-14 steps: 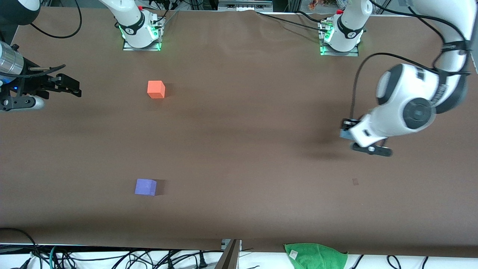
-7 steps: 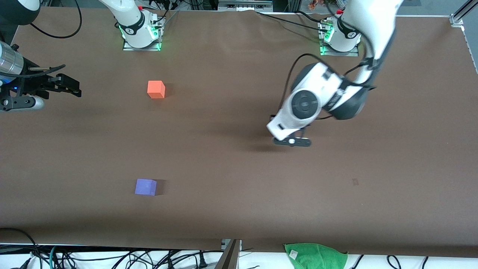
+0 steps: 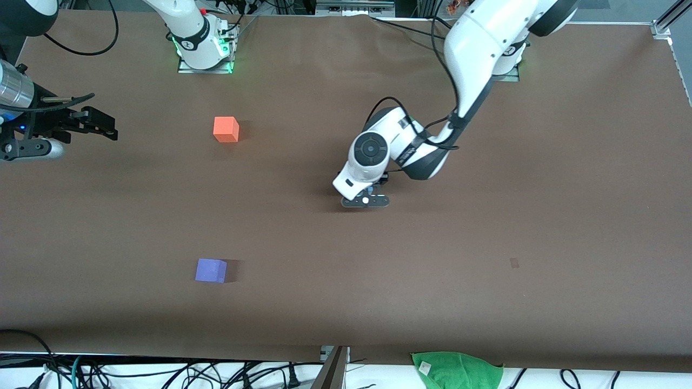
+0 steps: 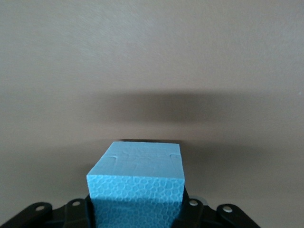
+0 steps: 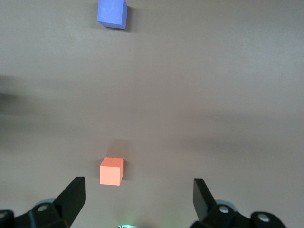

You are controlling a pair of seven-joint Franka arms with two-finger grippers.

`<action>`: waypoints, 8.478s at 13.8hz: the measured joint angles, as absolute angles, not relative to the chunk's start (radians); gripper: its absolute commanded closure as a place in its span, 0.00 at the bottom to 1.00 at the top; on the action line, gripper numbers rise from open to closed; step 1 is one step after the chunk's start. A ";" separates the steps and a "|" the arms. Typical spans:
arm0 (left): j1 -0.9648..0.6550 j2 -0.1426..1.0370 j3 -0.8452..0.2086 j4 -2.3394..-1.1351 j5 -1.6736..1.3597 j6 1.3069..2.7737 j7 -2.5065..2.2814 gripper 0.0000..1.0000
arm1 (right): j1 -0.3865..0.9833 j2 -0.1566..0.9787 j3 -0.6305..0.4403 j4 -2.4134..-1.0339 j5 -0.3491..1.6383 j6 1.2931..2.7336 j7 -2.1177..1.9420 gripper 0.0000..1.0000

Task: Place blue block between orange and purple blocks
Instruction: 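Lower the light-blue cube onto the table and open the left gripper, then withdraw the left gripper while the right gripper reaches toward the cube, then lower the right gripper onto the light-blue cube and close on it, then lift the light-blue cube and carry it toward the orange cube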

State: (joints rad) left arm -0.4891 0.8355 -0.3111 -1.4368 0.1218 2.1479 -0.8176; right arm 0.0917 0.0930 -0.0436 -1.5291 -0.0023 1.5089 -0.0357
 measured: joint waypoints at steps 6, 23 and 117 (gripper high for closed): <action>-0.500 0.855 -0.303 -1.426 0.135 2.153 -0.819 0.00 | 0.092 0.093 -0.044 -1.529 -0.002 1.509 -0.036 0.00; -0.103 0.335 -0.299 -1.354 0.123 1.496 -0.409 0.00 | 0.106 0.193 -0.029 -1.530 -0.002 1.556 -0.037 0.00; 0.003 -0.028 -0.041 -1.638 0.002 1.505 0.005 0.00 | 0.402 0.502 -0.061 -1.652 -0.021 2.142 0.281 0.73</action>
